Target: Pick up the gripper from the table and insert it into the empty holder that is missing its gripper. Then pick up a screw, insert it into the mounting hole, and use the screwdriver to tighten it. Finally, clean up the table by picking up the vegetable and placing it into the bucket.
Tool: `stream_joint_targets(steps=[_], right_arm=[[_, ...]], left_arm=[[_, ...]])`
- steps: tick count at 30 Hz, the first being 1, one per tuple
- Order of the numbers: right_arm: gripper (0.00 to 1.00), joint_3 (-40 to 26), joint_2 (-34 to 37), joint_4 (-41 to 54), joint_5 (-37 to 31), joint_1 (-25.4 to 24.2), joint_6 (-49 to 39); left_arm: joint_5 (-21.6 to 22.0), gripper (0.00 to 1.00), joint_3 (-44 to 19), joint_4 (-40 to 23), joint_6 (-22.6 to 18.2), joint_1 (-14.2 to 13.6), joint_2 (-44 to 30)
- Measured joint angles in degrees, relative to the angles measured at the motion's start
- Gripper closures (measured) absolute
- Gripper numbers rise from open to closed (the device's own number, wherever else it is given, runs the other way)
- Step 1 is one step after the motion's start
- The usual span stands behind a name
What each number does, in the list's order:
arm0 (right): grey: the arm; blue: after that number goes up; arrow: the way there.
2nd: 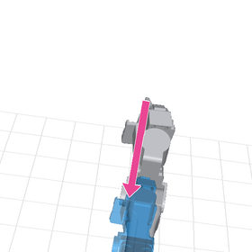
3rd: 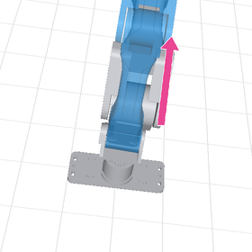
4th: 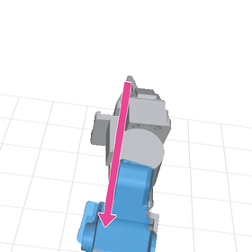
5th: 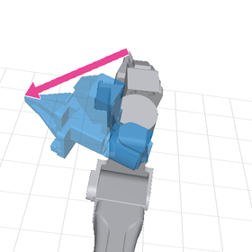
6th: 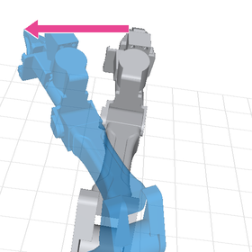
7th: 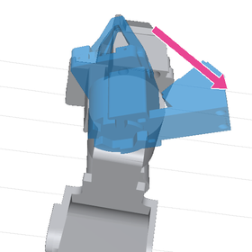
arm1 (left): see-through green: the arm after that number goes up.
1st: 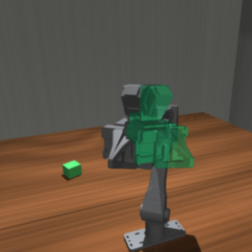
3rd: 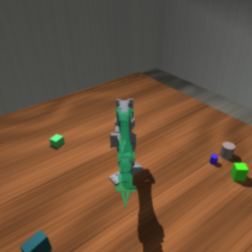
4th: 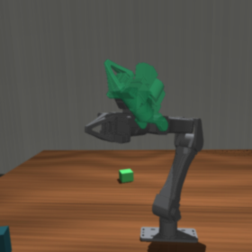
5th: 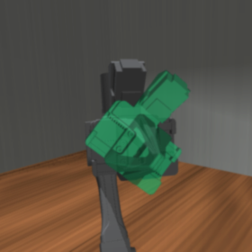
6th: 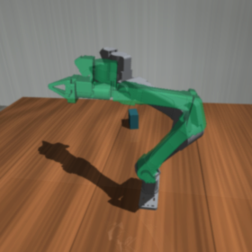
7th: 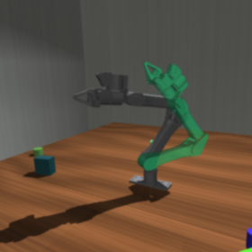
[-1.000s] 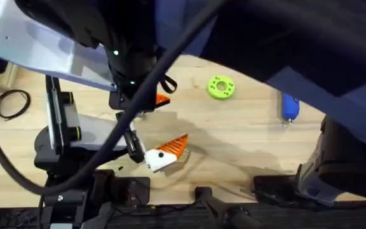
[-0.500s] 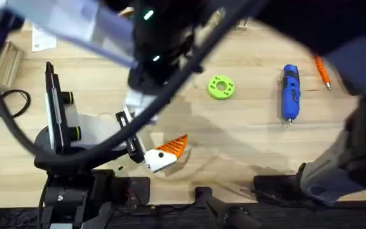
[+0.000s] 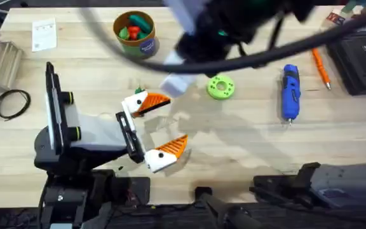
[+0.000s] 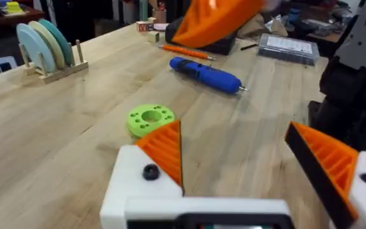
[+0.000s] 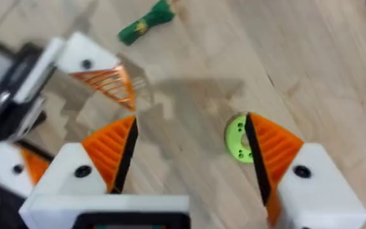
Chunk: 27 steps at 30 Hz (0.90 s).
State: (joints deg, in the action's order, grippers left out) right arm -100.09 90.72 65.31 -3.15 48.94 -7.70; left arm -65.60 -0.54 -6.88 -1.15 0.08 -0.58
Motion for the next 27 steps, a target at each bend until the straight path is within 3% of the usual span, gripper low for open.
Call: stream_joint_targets(steps=[3,6,15,20,27], right_arm=[[0.01,10.1,-6.4,-4.4,0.0,-5.3,5.0],[0.011,15.0,-10.5,-4.3,-0.1,-11.2,10.1],[0.01,21.4,-17.8,-1.9,-3.5,-25.5,20.8],[0.01,25.7,-21.4,-1.3,-4.6,-32.6,22.6],[0.01,26.2,-21.7,1.8,-4.9,-40.4,23.2]], left_arm=[[0.0,0.014,0.0,0.0,0.0,0.0,0.0],[0.0,0.014,0.0,0.0,0.0,0.0,0.0],[0.0,0.014,0.0,0.0,0.0,0.0,0.0],[0.0,0.014,0.0,0.0,0.0,0.0,0.0],[0.0,0.013,0.0,0.0,0.0,0.0,0.0]])
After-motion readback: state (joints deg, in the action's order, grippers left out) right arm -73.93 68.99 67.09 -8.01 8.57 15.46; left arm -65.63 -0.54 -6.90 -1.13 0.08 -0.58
